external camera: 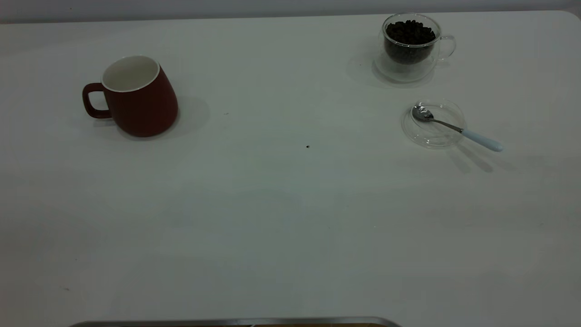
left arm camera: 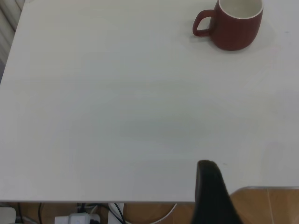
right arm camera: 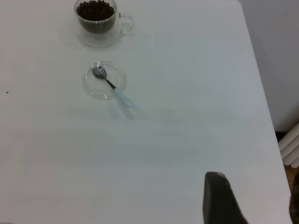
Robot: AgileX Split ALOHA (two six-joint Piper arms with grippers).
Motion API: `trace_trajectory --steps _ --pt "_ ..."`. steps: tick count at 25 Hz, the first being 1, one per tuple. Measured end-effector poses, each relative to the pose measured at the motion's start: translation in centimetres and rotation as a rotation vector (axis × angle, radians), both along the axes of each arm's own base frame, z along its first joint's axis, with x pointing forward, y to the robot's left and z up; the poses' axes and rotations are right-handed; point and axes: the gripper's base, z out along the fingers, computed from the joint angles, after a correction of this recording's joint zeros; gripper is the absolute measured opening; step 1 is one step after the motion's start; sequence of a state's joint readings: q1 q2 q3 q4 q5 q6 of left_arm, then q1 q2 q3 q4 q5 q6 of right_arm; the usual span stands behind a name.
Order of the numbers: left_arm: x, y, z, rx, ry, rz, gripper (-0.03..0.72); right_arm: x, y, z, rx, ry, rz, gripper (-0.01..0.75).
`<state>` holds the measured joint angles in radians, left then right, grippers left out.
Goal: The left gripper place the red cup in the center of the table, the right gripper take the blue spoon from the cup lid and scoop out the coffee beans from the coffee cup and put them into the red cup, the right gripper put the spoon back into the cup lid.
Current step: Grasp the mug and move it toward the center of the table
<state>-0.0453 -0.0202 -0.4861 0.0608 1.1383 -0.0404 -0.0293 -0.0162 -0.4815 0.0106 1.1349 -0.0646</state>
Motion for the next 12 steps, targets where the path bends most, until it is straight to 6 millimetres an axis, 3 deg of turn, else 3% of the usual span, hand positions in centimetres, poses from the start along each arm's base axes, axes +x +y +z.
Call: trace_trajectory --steps 12 --pt "0.25 -0.01 0.22 -0.002 0.018 0.003 0.515 0.0 0.0 0.0 0.0 0.0 0.0 0.398"
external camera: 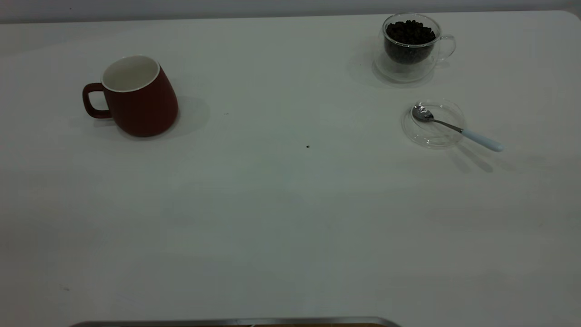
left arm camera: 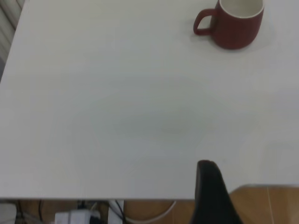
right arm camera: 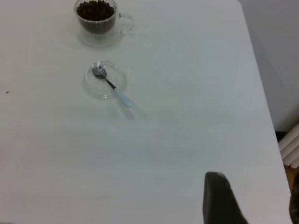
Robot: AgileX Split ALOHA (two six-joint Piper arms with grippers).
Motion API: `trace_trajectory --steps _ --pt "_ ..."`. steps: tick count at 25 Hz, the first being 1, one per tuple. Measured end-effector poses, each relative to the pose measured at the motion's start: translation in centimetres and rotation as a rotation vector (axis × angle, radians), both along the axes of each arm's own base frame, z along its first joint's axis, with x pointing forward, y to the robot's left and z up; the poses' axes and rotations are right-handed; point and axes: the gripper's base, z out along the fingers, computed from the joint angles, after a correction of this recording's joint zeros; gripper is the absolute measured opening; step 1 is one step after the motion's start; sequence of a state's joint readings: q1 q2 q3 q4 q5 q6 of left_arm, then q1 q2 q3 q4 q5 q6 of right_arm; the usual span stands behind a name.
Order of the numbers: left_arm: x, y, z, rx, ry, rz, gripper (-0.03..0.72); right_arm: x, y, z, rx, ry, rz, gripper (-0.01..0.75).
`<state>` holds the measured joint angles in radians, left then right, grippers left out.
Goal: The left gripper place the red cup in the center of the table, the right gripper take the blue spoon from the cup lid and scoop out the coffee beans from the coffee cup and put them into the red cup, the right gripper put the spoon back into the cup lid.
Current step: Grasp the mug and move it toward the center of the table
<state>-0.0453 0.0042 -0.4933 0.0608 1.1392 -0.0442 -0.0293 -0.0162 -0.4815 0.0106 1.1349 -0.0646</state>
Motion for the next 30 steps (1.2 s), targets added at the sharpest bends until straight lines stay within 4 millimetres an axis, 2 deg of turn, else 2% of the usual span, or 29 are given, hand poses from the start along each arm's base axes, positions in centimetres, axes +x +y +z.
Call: trace_trajectory --steps 3,6,9,11,14,24,30 --pt "1.4 0.0 1.5 0.006 0.07 0.001 0.515 0.0 0.0 0.0 0.0 0.0 0.0 0.398" --pt "4.3 0.0 3.4 0.035 0.158 0.01 0.515 0.0 0.0 0.0 0.0 0.0 0.0 0.398" --pt "8.6 0.0 4.7 0.07 0.244 0.001 0.515 0.0 0.0 0.0 0.0 0.0 0.0 0.398" --pt "11.4 -0.1 4.7 0.092 0.272 -0.026 0.515 0.0 0.0 0.0 0.0 0.0 0.0 0.398" --pt "15.4 -0.4 3.8 0.107 0.31 -0.054 0.515 0.0 0.0 0.0 0.0 0.0 0.0 0.398" --pt "28.9 -1.1 -1.3 0.115 0.453 -0.096 0.515 0.0 0.0 0.0 0.0 0.0 0.0 0.398" --pt "37.0 -1.5 -5.1 0.116 0.534 -0.1 0.515 0.0 0.0 0.0 0.0 0.0 0.0 0.398"
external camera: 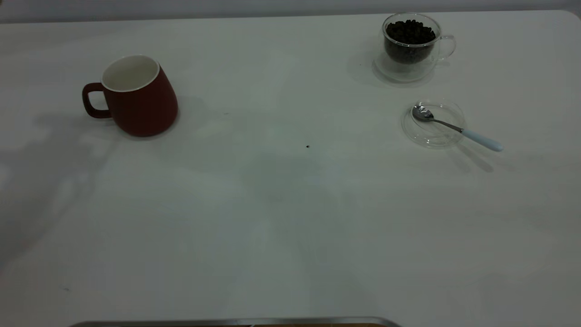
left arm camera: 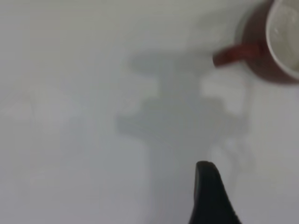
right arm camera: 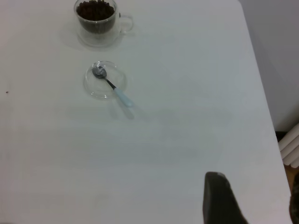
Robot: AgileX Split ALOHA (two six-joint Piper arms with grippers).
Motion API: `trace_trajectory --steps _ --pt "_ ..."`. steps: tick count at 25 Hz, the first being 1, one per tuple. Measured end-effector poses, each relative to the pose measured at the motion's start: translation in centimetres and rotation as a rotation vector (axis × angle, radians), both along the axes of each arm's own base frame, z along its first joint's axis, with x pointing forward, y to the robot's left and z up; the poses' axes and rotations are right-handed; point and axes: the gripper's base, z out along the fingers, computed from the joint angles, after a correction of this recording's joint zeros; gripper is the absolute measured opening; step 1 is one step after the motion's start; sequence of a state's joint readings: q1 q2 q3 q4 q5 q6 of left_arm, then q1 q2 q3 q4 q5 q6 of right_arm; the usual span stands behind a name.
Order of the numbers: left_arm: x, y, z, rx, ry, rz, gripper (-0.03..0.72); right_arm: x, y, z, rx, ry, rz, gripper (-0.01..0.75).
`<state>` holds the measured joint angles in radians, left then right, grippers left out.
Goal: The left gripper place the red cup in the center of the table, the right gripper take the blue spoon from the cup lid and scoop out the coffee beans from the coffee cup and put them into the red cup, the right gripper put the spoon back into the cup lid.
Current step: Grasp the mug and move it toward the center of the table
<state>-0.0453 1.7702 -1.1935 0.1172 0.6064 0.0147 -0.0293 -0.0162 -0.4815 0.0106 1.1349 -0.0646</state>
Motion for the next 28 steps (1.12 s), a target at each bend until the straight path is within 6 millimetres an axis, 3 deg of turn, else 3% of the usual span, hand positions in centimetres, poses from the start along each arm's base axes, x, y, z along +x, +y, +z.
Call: trace_trajectory --steps 5,8,12,23,28 --pt "5.2 0.0 -3.0 0.034 0.074 -0.026 0.515 0.0 0.0 0.0 0.0 0.0 0.0 0.398" --pt "7.3 0.0 -5.4 0.052 0.151 -0.056 0.515 0.0 0.0 0.0 0.0 0.0 0.0 0.398" --pt "9.0 0.0 -6.8 0.075 0.211 -0.116 0.515 0.0 0.0 0.0 0.0 0.0 0.0 0.398" --pt "9.8 -0.1 -10.0 0.203 0.313 -0.709 0.516 0.0 0.0 0.0 0.0 0.0 0.0 0.398" --pt "10.1 -0.5 -11.7 0.194 0.3 -0.873 0.516 0.0 0.0 0.0 0.0 0.0 0.0 0.398"
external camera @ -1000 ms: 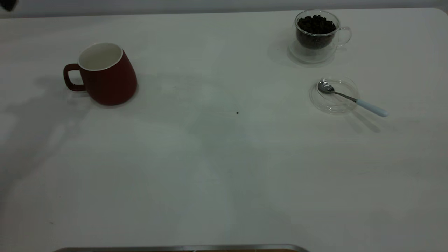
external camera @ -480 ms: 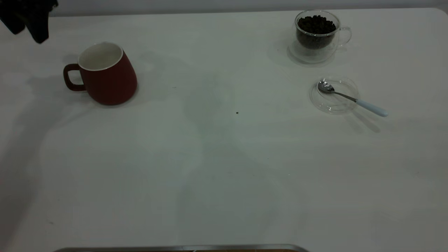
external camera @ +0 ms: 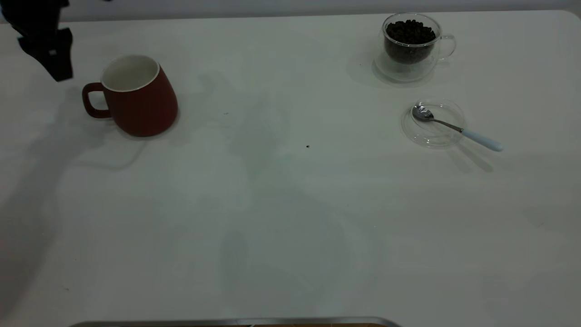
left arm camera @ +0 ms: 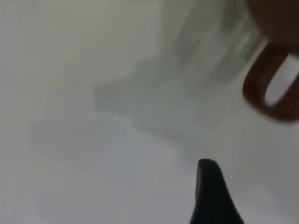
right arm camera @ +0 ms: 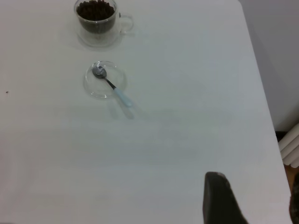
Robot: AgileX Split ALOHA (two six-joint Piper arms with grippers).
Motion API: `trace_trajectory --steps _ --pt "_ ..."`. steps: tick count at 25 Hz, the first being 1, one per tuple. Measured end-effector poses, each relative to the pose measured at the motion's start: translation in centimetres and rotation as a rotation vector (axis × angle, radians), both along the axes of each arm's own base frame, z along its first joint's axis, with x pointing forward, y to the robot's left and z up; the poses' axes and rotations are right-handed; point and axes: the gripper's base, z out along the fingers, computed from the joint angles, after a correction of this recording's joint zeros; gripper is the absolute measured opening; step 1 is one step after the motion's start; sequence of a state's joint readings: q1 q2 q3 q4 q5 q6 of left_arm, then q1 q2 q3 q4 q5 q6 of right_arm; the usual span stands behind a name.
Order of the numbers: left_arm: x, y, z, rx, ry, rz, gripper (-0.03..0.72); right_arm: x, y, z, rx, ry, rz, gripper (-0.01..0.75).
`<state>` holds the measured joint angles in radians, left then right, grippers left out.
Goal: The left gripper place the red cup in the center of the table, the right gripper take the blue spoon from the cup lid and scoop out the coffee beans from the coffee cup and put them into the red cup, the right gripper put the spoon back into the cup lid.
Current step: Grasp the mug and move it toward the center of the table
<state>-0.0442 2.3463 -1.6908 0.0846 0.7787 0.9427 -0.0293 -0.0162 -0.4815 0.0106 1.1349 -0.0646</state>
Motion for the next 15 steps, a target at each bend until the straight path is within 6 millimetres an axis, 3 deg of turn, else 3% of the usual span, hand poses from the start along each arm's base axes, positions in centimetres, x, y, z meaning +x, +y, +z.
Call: trace_trajectory --steps 9,15 --pt "0.0 -1.5 -1.1 -0.134 0.017 -0.32 0.516 0.0 0.0 0.0 0.0 0.0 0.0 0.398" --pt "-0.1 -1.7 -2.3 -0.16 0.027 -0.388 0.516 0.0 0.0 0.0 0.0 0.0 0.0 0.398"
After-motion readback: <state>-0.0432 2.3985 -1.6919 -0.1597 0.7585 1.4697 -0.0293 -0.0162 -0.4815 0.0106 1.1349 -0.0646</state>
